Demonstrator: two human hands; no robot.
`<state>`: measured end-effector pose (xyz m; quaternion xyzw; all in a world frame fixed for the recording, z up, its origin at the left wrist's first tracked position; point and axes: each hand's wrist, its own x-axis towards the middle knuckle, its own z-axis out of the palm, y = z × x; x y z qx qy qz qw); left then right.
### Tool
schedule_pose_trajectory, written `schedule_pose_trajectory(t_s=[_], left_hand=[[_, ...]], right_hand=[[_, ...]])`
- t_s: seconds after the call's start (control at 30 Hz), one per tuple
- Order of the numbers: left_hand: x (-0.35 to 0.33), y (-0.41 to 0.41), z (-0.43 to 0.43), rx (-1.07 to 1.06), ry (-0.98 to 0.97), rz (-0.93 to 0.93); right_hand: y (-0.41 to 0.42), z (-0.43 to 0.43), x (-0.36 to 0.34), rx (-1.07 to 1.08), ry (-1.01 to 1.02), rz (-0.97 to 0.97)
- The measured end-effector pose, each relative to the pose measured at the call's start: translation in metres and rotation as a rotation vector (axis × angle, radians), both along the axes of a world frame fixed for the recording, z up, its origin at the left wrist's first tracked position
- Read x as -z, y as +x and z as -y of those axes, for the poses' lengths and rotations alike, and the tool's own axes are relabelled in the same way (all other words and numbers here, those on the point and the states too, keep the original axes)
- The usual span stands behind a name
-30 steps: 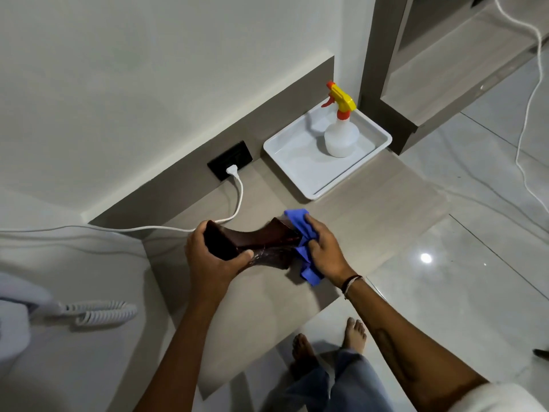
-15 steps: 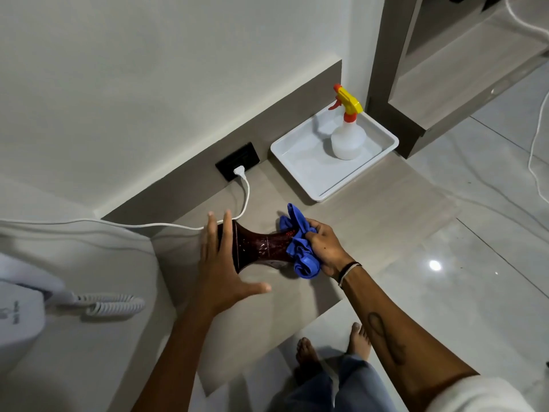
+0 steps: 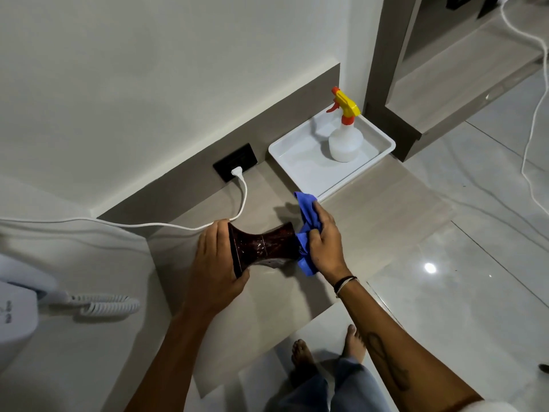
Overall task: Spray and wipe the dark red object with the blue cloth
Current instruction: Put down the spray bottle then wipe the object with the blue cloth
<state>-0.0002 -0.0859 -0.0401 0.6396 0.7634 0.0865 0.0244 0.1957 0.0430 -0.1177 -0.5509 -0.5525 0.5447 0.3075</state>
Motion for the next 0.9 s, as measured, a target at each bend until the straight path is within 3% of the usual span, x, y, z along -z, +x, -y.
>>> schedule_pose_trajectory(t_s=[0.1, 0.17, 0.23, 0.3, 0.43, 0.6, 0.67, 0.77, 0.83, 0.9], left_hand=[[0.000, 0.000, -0.003, -0.026, 0.000, 0.023], [0.000, 0.002, -0.008, 0.002, 0.040, 0.088], [0.001, 0.003, -0.011, 0.000, 0.092, 0.187], [0.002, -0.001, -0.007, -0.061, 0.049, 0.193], [0.006, -0.006, 0.003, -0.198, -0.059, 0.183], [0.002, -0.003, -0.009, -0.138, -0.029, 0.213], [0.000, -0.006, -0.009, -0.121, -0.010, 0.212], [0.000, -0.002, -0.009, -0.158, -0.061, 0.125], [0.000, 0.004, -0.012, -0.171, -0.074, 0.102], [-0.004, 0.008, -0.021, -0.153, -0.041, 0.105]], right_hand=[[-0.003, 0.022, -0.022, -0.105, 0.303, -0.026], [-0.016, 0.047, -0.032, -0.353, 0.444, -0.043], [-0.027, 0.070, -0.029, -0.613, 0.503, 0.021], [-0.022, 0.072, -0.011, -0.723, 0.554, 0.168], [0.001, 0.037, 0.008, -0.707, 0.440, 0.531], [-0.035, 0.074, -0.021, -0.694, 0.464, 0.117], [-0.036, 0.080, -0.023, -0.721, 0.498, 0.069], [-0.013, 0.048, -0.006, -0.712, 0.499, 0.324], [-0.004, 0.034, -0.002, -0.677, 0.390, 0.508], [-0.022, 0.039, -0.012, -0.653, 0.367, 0.403]])
